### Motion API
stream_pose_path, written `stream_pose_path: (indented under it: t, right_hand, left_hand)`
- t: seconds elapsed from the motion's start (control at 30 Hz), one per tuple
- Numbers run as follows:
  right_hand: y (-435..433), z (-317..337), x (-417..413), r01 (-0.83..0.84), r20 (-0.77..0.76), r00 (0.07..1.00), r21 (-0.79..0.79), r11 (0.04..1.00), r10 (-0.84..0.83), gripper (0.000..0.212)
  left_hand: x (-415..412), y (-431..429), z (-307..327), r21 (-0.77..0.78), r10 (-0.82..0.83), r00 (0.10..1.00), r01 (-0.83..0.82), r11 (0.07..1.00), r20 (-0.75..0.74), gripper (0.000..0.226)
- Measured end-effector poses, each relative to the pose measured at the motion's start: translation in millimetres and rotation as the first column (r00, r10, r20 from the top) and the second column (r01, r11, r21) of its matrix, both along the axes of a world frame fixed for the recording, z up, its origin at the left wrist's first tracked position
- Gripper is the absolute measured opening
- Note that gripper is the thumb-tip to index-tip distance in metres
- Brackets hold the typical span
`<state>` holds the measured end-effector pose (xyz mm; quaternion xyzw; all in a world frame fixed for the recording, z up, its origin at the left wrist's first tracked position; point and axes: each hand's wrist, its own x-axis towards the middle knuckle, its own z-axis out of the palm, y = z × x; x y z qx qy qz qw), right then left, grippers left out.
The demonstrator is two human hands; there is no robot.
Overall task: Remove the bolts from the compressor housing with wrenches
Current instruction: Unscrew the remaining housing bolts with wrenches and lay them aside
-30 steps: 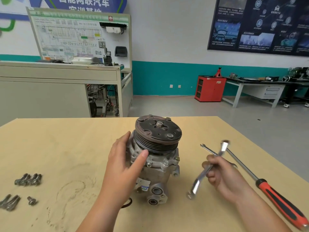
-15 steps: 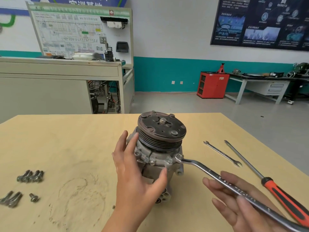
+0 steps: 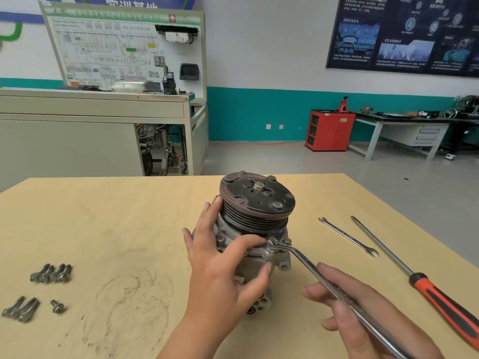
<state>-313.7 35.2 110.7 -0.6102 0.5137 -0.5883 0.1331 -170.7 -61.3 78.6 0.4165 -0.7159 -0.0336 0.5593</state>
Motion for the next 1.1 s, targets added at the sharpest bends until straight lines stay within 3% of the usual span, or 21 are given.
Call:
stream_pose_path:
  t: [0.07, 0.17, 0.27, 0.5, 0.63, 0.7, 0.77, 0.83, 0.9, 0.93, 1.1]
  right_hand:
    - [0.6, 4.4, 0.7, 0.038, -0.100, 0.994, -0.083, 0.996, -0.046, 0.034]
    - [3.9, 14.6, 6.3, 0.023, -0.191, 0.981, -0.089, 0.996, -0.040, 0.047]
    - [6.2, 22.2, 11.2, 0.027, -0.308, 0.949, -0.120, 0.992, -0.063, 0.040]
    - [5.3, 29.8, 18.7, -0.032, -0.289, 0.957, -0.115, 0.993, -0.002, 0.046]
    - [7.6, 15.4, 11.9, -0.060, -0.397, 0.917, -0.073, 0.996, 0.026, 0.051]
    - [6.9, 5.9, 3.6, -0.120, -0.288, 0.952, -0.028, 0.992, 0.107, 0.041]
    - [1.3, -2.0, -1.5, -0.279, 0.037, 0.959, -0.023, 0.960, 0.280, 0.039]
    - [-13.1, -12.4, -7.2, -0.257, 0.475, 0.831, -0.134, 0.957, 0.289, 0.041]
    - [-40.5, -16.9, -13.4, -0.134, 0.727, 0.669, -0.085, 0.987, 0.154, 0.027]
    - [-55.8, -17.4, -16.4, -0.154, 0.769, 0.629, -0.021, 0.988, 0.115, 0.026]
    - [-122.6, 3.2, -26.1, -0.362, 0.767, 0.636, 0.202, 0.910, 0.083, 0.023]
  left_hand:
    - [-0.6, 0.2, 1.1, -0.006, -0.007, 1.000, 0.007, 1.000, 0.006, 0.027]
    - [-3.0, 1.4, 3.3, -0.022, -0.008, 1.000, 0.008, 1.000, 0.007, 0.028]
    - [-4.0, 2.6, 4.1, -0.040, -0.006, 1.000, 0.007, 0.999, 0.013, 0.031]
    - [-3.2, -0.3, -1.1, -0.053, -0.045, 0.999, 0.045, 0.998, 0.002, 0.032]
    - [-3.8, -1.0, -7.1, -0.040, -0.069, 0.997, 0.070, 0.997, 0.018, 0.031]
    - [-4.5, -0.7, -9.8, -0.029, -0.080, 0.997, 0.080, 0.996, 0.015, 0.030]
    - [-5.7, -0.9, -11.2, -0.029, -0.082, 0.997, 0.082, 0.996, 0.004, 0.030]
    - [-7.3, -1.5, -11.1, -0.039, -0.082, 0.996, 0.081, 0.996, -0.021, 0.029]
    - [-8.5, -1.7, -10.7, -0.052, -0.074, 0.996, 0.072, 0.996, -0.043, 0.027]
    - [-9.0, -1.8, -10.9, -0.059, -0.067, 0.997, 0.065, 0.996, -0.045, 0.027]
    - [-8.1, -2.5, -11.3, -0.118, -0.052, 0.998, 0.048, 0.992, -0.031, 0.024]
